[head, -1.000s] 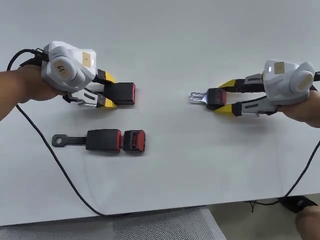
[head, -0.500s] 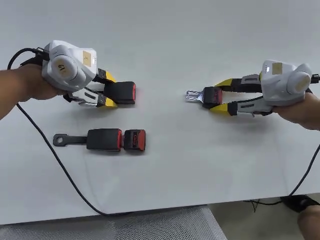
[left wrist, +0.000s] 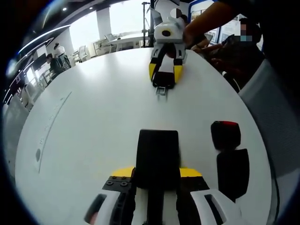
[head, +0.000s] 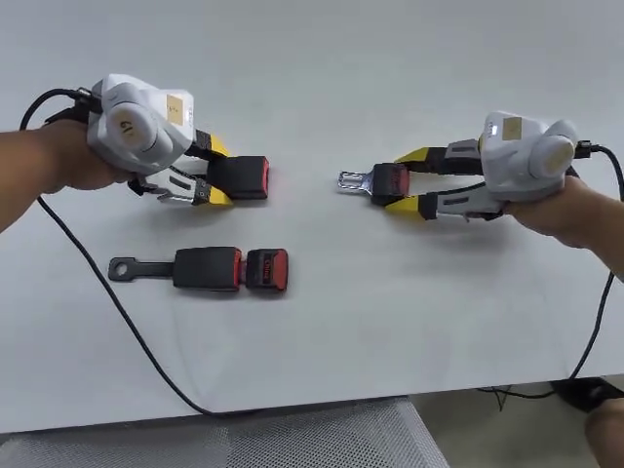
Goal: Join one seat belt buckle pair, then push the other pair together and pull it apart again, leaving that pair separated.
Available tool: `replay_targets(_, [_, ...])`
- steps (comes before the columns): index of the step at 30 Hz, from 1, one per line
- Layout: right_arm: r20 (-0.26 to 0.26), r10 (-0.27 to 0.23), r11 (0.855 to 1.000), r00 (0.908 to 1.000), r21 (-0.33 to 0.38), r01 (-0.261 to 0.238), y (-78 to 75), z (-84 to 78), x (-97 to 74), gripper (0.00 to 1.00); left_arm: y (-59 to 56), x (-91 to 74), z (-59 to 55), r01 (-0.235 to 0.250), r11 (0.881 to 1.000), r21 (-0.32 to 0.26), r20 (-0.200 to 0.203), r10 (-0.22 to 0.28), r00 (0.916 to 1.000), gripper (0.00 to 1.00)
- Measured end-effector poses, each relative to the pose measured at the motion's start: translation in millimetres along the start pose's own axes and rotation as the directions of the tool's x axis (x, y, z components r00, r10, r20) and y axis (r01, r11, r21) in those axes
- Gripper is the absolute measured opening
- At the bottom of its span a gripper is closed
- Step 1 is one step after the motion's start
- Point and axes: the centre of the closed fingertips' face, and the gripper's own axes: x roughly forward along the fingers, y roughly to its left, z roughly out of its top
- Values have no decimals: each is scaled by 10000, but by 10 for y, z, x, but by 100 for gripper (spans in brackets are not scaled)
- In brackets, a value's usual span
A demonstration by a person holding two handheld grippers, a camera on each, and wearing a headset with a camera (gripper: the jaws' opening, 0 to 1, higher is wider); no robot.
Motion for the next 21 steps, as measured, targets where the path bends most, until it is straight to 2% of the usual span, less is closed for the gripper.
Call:
replay_targets(13, [239,-8,10000,9997,-42,9,11,209,357,35,1,3,-1,3,10000,-1,-75,-3,10000,34])
replay_targets(21, [270,202,9995,9994,-235,-196,115,318,581,35,-5,5,11,8,10000,30,-112,-7,9999,34])
